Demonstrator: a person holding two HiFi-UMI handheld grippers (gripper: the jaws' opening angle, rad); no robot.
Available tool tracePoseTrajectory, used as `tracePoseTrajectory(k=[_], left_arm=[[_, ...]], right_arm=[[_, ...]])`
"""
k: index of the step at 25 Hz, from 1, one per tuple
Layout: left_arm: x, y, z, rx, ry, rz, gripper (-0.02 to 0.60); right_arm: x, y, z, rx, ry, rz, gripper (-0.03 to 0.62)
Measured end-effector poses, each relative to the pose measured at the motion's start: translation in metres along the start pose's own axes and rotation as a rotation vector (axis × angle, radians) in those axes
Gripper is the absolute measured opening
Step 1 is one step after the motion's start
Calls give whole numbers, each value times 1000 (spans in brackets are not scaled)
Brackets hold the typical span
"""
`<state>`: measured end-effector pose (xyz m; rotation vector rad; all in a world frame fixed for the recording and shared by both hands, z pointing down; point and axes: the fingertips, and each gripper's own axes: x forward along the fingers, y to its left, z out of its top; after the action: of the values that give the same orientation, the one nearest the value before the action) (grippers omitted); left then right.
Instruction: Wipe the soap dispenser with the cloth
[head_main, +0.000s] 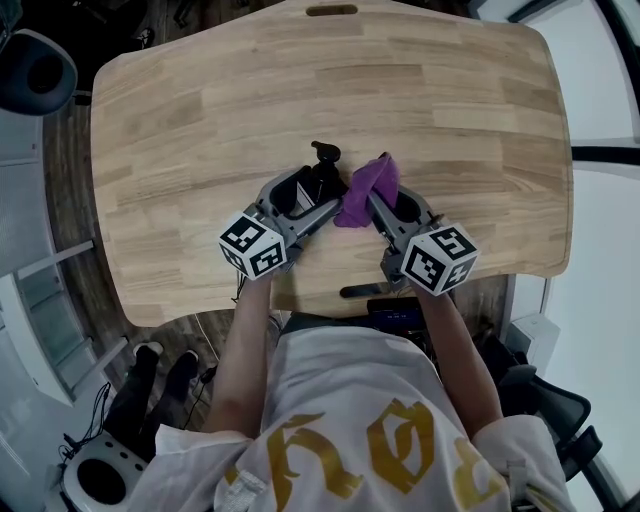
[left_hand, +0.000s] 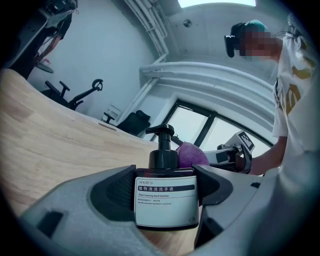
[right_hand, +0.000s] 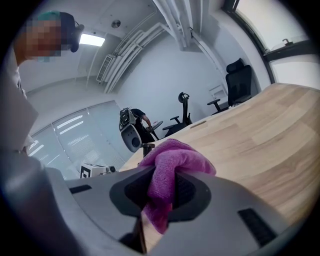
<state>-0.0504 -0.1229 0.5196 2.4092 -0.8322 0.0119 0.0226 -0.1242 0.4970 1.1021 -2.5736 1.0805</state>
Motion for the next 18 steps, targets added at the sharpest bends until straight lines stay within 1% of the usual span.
tracePoseTrajectory(k=[5, 8, 11, 15, 18], left_arm=[[11, 10, -6, 107, 7, 65, 327], [17, 14, -6, 120, -16, 82, 327], [21, 18, -11, 131, -12, 90, 327], [19, 21, -16, 132, -31, 86, 327], [18, 19, -17, 151, -19, 67, 327]], right_arm=[[2, -4, -7, -2, 25, -2, 64], [0, -8, -8, 9, 28, -9, 64], [-1, -12, -8, 15, 27, -16, 64], [-3, -16, -3, 21, 16, -22, 64], [-4, -20, -2, 21, 15, -30, 64]])
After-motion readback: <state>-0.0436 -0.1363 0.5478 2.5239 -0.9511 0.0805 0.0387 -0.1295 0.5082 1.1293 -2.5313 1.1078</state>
